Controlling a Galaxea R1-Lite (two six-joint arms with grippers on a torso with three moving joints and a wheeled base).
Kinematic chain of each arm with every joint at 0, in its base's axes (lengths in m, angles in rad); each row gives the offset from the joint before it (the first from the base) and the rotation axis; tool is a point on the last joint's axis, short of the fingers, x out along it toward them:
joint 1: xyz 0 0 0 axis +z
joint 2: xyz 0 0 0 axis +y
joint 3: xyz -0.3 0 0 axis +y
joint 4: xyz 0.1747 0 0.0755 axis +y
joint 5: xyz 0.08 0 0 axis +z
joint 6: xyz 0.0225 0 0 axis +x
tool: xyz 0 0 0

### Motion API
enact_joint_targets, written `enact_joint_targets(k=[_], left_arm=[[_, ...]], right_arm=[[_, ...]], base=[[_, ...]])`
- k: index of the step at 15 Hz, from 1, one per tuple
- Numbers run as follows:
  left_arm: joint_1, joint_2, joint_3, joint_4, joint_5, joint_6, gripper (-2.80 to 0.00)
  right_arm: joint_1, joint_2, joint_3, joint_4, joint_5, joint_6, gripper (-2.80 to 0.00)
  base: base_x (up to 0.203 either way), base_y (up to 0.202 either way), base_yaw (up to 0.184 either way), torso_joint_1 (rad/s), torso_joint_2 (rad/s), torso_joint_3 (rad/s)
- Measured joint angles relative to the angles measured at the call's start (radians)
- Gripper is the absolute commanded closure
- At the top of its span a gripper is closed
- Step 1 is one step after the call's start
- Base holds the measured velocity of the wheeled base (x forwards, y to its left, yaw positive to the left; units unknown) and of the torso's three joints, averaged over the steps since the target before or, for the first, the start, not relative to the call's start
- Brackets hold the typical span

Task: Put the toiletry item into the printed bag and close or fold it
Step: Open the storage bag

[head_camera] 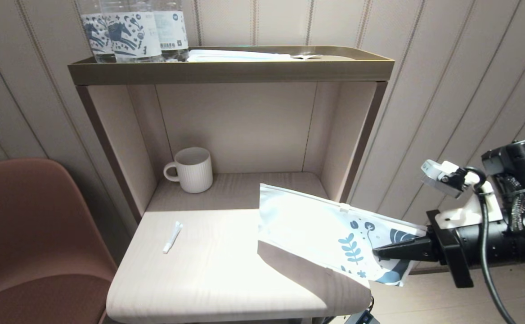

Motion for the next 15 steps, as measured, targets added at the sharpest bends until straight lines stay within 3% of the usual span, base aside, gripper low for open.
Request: enact_joint_targets(k=[4, 8, 10, 13, 15], left_arm=[[0.000, 0.000, 0.000, 0.000, 0.000, 0.000, 0.00], [0.000, 0.000, 0.001, 0.000, 0.000, 0.001, 0.00], [0.001, 0.000, 0.001, 0.000, 0.000, 0.003, 0.00], [0.001, 0.000, -0.011, 0.010, -0.003, 0.015, 0.00], [0.000, 0.017, -0.107, 0.033, -0.013, 0.012, 0.00]], right_arm=[[0.031, -0.040, -0.039, 0.001, -0.007, 0.037, 0.00], [0.137, 0.013, -0.145, -0.008, -0.073, 0.094, 0.00], [0.224, 0.083, -0.207, -0.011, -0.133, 0.095, 0.00], [0.342, 0.145, -0.253, -0.003, -0.284, 0.079, 0.00], [0.384, 0.154, -0.249, 0.004, -0.343, 0.044, 0.00]], base=[[0.000, 0.000, 0.000, 0.000, 0.00, 0.000], [0.000, 0.000, 0.000, 0.000, 0.00, 0.000], [0.000, 0.000, 0.000, 0.000, 0.00, 0.000], [0.000, 0.000, 0.000, 0.000, 0.00, 0.000], [0.000, 0.000, 0.000, 0.000, 0.00, 0.000]])
